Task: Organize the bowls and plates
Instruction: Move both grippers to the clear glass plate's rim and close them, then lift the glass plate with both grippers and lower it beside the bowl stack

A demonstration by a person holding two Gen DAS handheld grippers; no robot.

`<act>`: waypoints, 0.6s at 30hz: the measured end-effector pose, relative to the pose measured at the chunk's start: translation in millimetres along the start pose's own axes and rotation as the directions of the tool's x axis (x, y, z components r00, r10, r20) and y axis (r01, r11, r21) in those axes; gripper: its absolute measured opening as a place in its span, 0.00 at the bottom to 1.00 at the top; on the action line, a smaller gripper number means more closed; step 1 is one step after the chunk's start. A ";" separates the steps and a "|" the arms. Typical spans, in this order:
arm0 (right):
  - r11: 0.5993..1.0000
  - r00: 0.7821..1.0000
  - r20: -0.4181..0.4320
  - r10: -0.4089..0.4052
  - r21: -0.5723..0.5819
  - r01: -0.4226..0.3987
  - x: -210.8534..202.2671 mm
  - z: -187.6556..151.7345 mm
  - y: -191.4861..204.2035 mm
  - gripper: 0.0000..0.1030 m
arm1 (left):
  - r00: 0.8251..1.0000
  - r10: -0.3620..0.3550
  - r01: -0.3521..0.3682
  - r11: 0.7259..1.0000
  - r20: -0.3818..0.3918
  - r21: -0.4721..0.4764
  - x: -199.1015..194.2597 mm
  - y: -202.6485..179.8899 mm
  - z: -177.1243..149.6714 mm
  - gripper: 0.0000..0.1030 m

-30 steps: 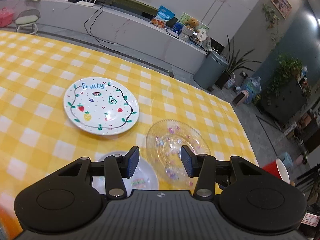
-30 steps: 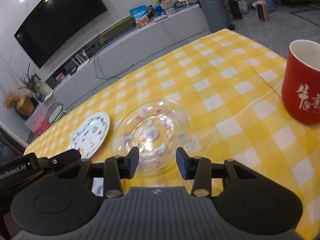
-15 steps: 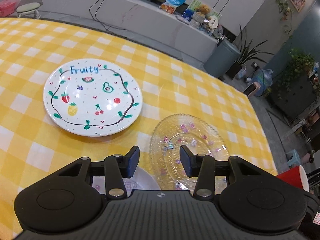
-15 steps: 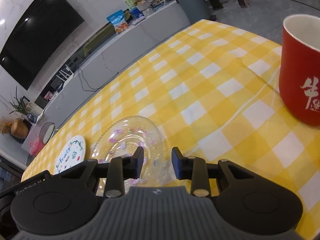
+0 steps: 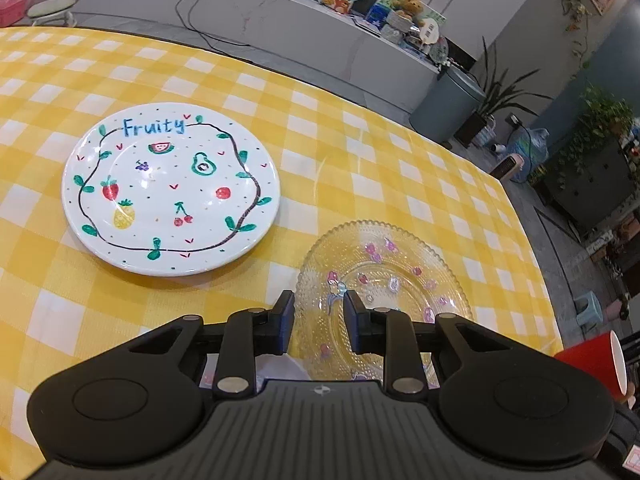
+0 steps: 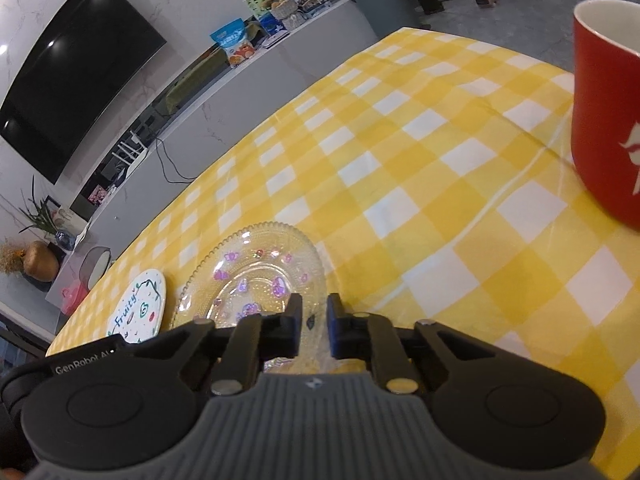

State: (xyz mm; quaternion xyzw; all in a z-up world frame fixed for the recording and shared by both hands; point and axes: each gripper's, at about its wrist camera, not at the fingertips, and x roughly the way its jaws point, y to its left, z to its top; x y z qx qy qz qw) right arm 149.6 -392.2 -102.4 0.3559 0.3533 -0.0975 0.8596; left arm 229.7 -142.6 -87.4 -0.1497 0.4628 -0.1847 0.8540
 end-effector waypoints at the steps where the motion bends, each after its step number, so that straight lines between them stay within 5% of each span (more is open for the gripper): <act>1: 1.000 1.000 -0.002 -0.002 0.002 0.002 -0.1 0.1 -0.4 0.08 | 1.000 0.003 -0.003 1.000 0.000 0.001 0.0 -0.6 0.1 0.26; 5: 1.000 1.000 -0.008 0.002 0.027 -0.002 -0.7 0.8 -3.2 0.07 | 0.999 0.039 -0.039 0.999 0.005 0.022 0.6 -3.7 0.3 0.14; 18: 0.997 0.999 -0.046 -0.009 0.073 0.012 -15.9 8.3 -5.7 0.07 | 1.000 0.005 -0.006 0.999 0.020 0.036 -17.6 -12.0 0.0 0.11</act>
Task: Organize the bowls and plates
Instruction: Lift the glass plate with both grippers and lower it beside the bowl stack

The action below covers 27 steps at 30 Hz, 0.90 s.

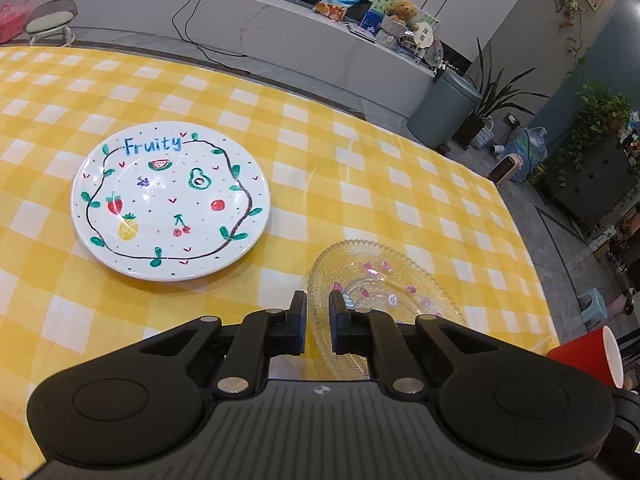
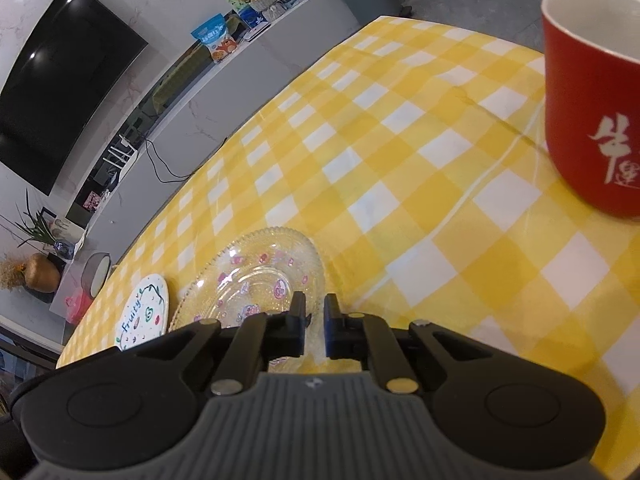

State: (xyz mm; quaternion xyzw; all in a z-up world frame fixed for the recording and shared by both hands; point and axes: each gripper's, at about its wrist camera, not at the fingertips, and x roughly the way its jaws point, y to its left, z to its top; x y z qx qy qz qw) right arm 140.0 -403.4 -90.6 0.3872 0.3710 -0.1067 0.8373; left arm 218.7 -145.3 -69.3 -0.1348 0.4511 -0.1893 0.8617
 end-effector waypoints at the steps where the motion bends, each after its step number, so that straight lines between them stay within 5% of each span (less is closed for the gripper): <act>1: 1.000 1.000 -0.001 0.000 0.002 0.000 -2.1 -0.1 -0.3 0.07 | 1.000 -0.001 0.001 1.000 0.001 0.003 -2.3 -1.2 -0.6 0.11; 27: 0.999 0.996 -0.069 0.051 0.023 -0.049 -100.0 -57.6 -12.5 0.07 | 0.999 -0.032 0.031 0.999 0.038 0.028 -101.0 -3.1 -58.8 0.11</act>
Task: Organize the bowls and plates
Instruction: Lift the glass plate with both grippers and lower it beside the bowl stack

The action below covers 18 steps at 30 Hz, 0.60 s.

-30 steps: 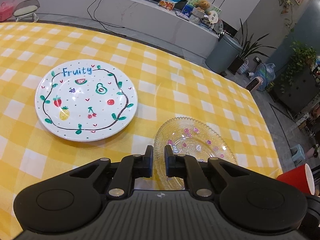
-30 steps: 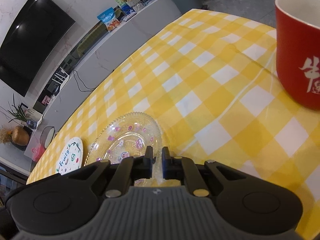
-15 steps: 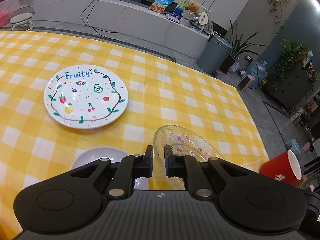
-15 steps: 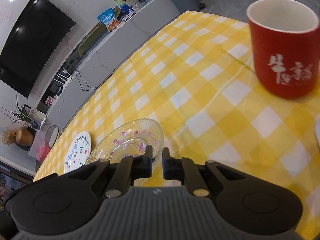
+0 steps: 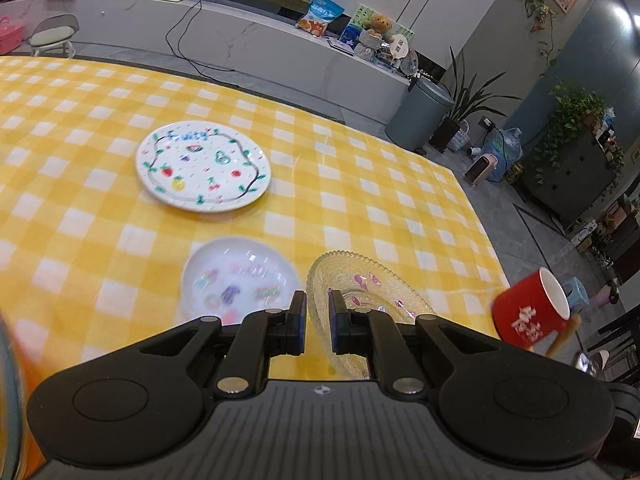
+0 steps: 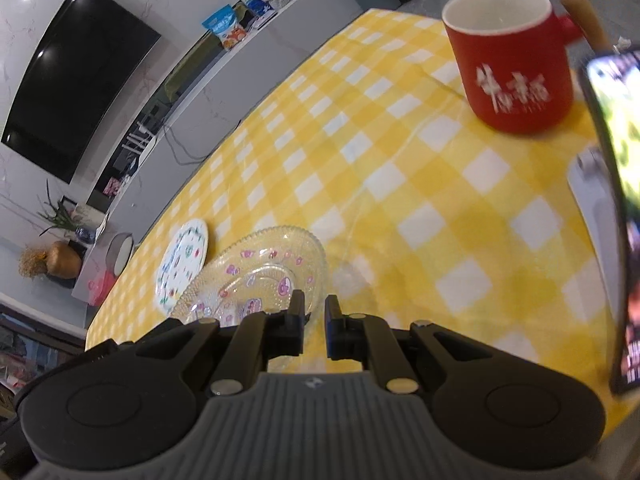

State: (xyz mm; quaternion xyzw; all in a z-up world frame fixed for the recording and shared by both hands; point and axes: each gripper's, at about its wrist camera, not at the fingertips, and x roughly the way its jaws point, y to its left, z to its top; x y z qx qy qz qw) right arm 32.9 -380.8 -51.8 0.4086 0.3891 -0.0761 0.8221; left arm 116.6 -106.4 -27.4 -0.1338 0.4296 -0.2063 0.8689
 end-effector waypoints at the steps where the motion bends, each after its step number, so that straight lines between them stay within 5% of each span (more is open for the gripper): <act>1: 1.000 1.000 -0.004 0.000 -0.002 0.000 -2.9 -4.6 -0.2 0.07 | 1.000 0.004 -0.004 1.000 -0.001 0.001 -4.0 0.7 -4.0 0.11; 18: 0.997 0.990 -0.134 -0.049 -0.063 0.041 -21.9 -70.9 -17.9 0.08 | 0.994 0.097 -0.096 0.995 -0.057 0.030 -47.4 16.5 -77.2 0.11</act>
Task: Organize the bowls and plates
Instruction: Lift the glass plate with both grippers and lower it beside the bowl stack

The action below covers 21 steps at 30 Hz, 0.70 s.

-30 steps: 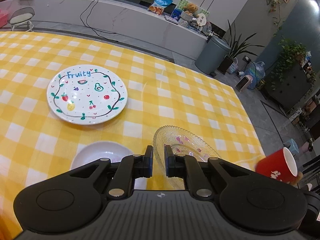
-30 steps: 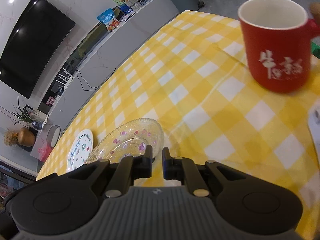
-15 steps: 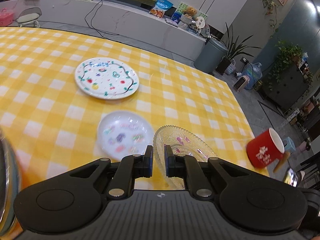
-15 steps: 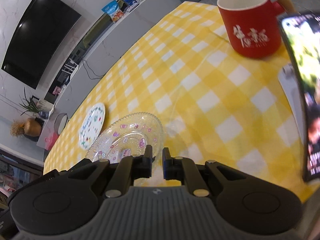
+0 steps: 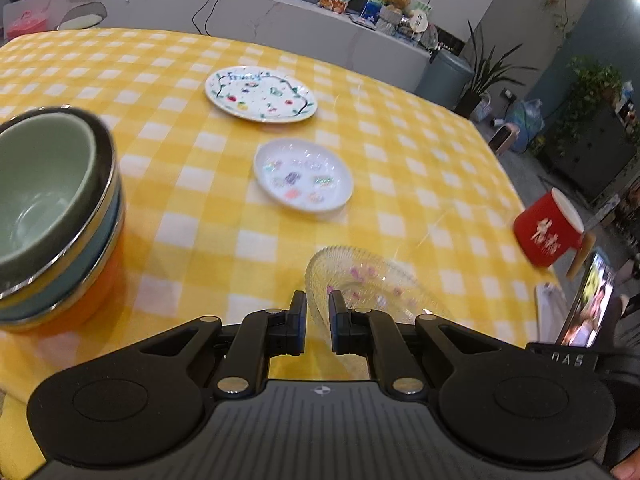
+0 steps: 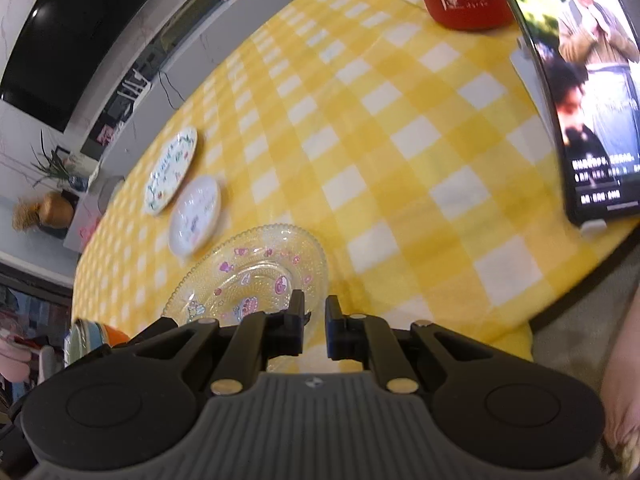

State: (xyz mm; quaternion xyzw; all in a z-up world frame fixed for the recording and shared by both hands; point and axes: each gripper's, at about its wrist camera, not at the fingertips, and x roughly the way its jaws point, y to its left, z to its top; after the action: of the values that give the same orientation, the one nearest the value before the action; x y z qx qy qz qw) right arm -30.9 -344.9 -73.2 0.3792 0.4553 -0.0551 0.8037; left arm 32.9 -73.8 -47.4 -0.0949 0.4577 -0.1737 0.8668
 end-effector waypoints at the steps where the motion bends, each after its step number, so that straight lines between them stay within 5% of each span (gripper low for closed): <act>1: 1.000 1.000 0.000 -0.007 -0.016 0.007 1.4 -1.2 1.6 0.08 | 1.000 0.008 -0.008 1.000 0.001 0.006 0.4 1.1 -1.9 0.11; 12: 0.982 0.998 0.005 -0.060 -0.179 0.060 19.3 -12.1 24.4 0.07 | 0.995 0.102 -0.102 0.995 -0.019 0.011 10.4 12.7 -12.8 0.11; 21: 0.979 0.999 0.003 -0.054 -0.196 0.053 21.9 -10.9 26.4 0.07 | 0.990 0.143 -0.143 0.988 -0.001 0.067 10.8 7.8 -15.7 0.11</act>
State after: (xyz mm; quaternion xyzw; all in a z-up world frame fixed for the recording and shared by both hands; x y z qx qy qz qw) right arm -14.3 -313.5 -78.6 0.2858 0.4697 -0.0311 0.8347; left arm 27.2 -70.9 -67.0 -0.0325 0.4598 -0.1265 0.8784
